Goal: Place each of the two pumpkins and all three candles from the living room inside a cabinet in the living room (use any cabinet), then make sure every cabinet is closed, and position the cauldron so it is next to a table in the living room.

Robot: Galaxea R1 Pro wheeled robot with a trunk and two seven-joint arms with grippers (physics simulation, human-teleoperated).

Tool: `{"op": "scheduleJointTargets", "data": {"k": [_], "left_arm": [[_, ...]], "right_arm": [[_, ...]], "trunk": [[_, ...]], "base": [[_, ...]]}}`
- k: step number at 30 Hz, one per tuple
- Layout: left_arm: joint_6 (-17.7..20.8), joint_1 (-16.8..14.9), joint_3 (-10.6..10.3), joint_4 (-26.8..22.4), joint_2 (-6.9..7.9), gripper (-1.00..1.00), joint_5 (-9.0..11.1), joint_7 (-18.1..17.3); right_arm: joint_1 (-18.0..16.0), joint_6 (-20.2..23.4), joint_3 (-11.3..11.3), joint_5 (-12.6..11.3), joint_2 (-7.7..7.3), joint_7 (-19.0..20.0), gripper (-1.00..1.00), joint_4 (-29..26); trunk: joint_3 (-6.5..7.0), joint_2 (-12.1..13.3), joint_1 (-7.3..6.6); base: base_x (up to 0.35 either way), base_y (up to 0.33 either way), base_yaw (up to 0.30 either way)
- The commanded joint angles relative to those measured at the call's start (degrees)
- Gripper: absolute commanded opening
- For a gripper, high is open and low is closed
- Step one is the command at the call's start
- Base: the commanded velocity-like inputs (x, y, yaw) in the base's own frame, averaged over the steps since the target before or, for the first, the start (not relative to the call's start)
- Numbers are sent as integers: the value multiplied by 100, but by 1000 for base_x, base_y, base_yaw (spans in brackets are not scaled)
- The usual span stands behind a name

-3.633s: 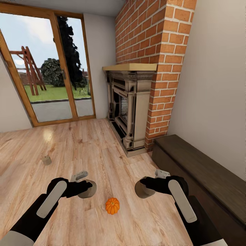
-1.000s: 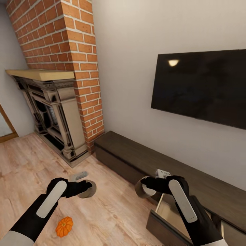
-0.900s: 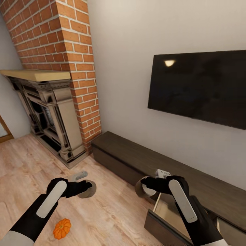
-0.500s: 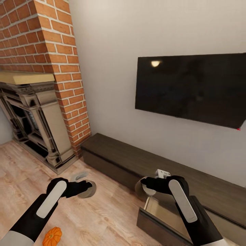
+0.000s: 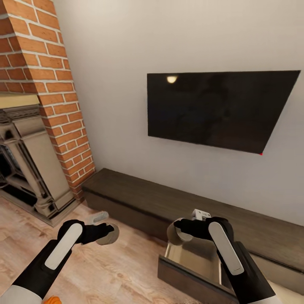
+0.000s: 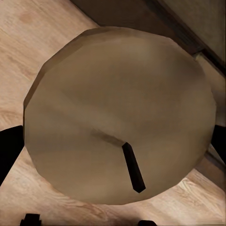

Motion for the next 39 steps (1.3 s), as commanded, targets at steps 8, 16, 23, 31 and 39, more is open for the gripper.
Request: {"op": "scheduleJointTargets", "data": {"k": [8,16,23,31,39], "left_arm": [[-4,-4,-11,-9,2,-100,60,63],[-4,-4,-11,-9,4,-100,60,63],[-4,0,-11,-9,2,-100,52,63],[-4,-4,-11,-9,2,-100,51,63],[-4,-4,-11,-9,8,-100,52,63]], "right_arm": [[-7,1,10,-65,-4,-60,-100,-4],[-7,1,10,-65,-4,-60,-100,-4],[-7,1,10,-65,-4,-60,-100,-4],[-7,1,10,-65,-4,-60,-100,-4],[-7,1,10,-65,-4,-60,-100,-3]], "trunk": [[137,317,-176],[281,638,-351],[406,918,-505],[550,1239,-681],[694,1560,-856]], "base": [[0,0,-274],[0,0,-274],[0,0,-274],[0,0,-275],[0,0,-275]]}}
